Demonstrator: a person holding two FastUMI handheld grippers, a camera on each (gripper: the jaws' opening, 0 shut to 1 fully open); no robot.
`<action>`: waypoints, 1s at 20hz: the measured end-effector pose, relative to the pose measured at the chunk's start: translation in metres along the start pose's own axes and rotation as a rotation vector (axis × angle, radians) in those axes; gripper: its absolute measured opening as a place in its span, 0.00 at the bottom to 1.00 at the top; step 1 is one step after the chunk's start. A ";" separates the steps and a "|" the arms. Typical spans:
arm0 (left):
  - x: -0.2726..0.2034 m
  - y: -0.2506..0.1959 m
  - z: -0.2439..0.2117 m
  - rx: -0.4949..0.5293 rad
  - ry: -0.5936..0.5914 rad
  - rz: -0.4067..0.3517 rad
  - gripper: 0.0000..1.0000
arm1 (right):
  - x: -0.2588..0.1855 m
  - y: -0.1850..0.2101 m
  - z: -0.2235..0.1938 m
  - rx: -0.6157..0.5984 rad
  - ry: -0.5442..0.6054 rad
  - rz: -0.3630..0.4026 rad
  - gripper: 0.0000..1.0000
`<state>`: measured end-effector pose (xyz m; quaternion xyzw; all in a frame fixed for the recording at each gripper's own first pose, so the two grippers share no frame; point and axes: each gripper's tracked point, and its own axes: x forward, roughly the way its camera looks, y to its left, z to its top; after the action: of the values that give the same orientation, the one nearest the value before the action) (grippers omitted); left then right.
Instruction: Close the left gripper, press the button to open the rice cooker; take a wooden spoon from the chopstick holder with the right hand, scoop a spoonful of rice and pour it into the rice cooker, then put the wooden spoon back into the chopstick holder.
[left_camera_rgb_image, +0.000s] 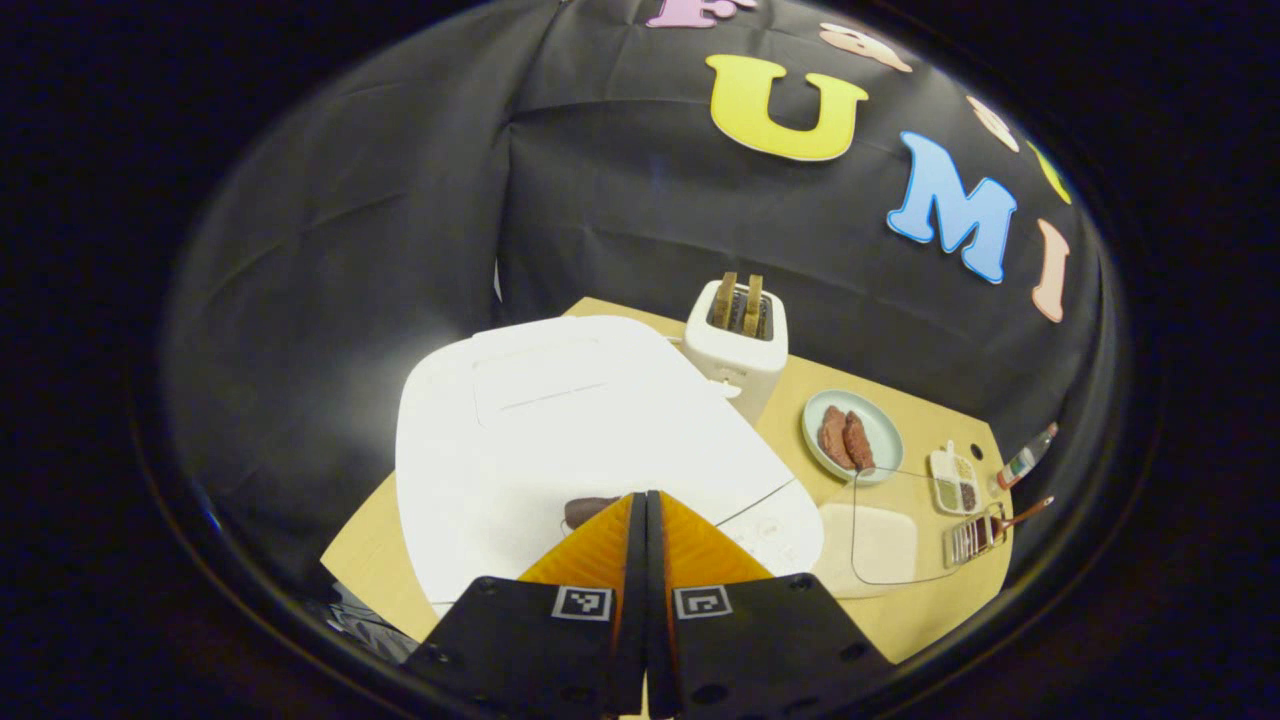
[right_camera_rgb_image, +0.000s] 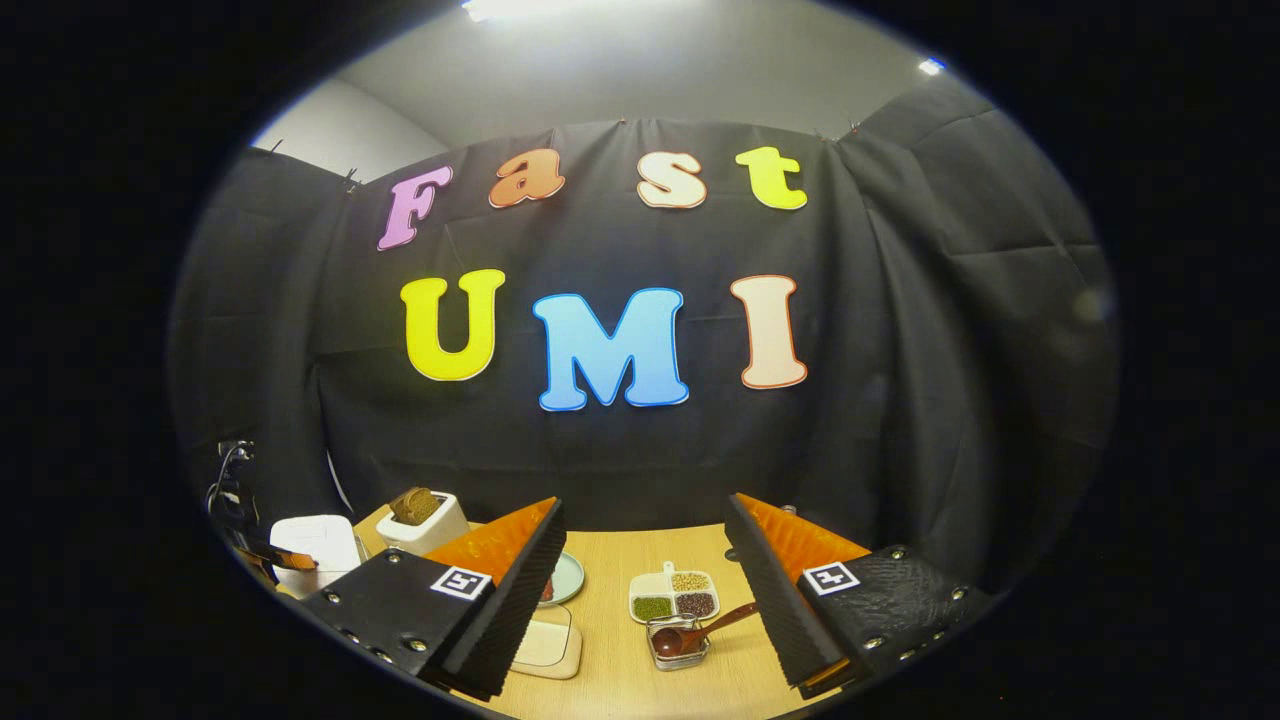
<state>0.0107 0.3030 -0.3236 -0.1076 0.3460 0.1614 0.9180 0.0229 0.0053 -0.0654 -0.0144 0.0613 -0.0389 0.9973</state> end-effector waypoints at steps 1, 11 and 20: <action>-0.001 0.000 -0.001 -0.006 0.003 0.001 0.11 | 0.000 0.000 0.001 -0.004 -0.003 0.001 0.97; -0.091 -0.020 0.127 0.118 -0.423 0.086 0.63 | 0.001 0.002 -0.004 -0.023 0.009 0.020 0.97; -0.181 -0.125 0.150 0.146 -0.669 -0.113 0.99 | -0.003 0.006 -0.021 0.017 0.048 0.070 0.97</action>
<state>0.0186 0.1940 -0.0815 -0.0017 0.0300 0.1113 0.9933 0.0181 0.0106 -0.0863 -0.0027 0.0855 -0.0049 0.9963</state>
